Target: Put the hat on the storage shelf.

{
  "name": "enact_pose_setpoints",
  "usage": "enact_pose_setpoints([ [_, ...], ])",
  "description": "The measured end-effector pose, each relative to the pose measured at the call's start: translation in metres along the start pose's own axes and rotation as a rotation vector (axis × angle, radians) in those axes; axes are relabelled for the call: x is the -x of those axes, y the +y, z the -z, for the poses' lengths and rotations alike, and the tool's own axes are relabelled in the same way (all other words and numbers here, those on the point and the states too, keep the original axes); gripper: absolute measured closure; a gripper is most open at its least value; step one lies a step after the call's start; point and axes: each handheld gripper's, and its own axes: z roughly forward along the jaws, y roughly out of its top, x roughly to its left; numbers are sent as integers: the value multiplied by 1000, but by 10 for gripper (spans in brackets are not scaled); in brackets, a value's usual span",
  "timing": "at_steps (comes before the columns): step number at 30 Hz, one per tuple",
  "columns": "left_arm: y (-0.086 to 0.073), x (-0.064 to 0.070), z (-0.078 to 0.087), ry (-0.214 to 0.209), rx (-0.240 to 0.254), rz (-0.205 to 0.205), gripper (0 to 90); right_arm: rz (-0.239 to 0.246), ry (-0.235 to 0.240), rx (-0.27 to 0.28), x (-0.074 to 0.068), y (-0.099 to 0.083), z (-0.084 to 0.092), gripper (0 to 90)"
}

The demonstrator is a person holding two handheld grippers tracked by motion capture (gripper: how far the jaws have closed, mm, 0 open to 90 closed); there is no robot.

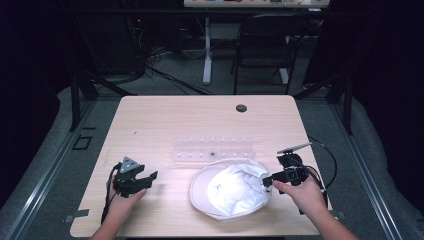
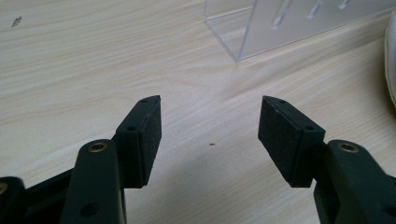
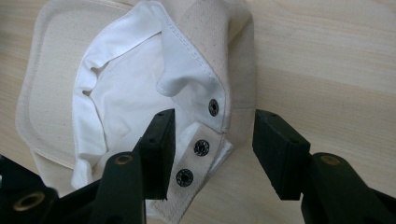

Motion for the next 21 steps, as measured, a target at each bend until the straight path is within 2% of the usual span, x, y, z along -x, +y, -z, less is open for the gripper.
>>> enact_pose_setpoints([
  [3, 0, 0, 0, 1, 1, 3, 401, -9, -1, -1, 2, -1, -6, 503],
  [7, 0, 0, -1, 0, -1, 6, 401, -45, 33, -15, 4, -3, -13, 510],
  [12, 0, -1, 1, -3, 6, -2, 401, -48, 50, -32, 4, -4, -21, 515],
  [15, 0, 0, 0, -1, 5, 2, 402, -71, 81, -46, 1, -4, -26, 519],
  [20, 0, -1, 1, -1, 5, 1, 401, -57, 62, -63, -1, -5, -30, 542],
  [21, 0, -1, 1, -1, 5, 0, 402, -83, 68, -45, -1, -5, -29, 575],
])
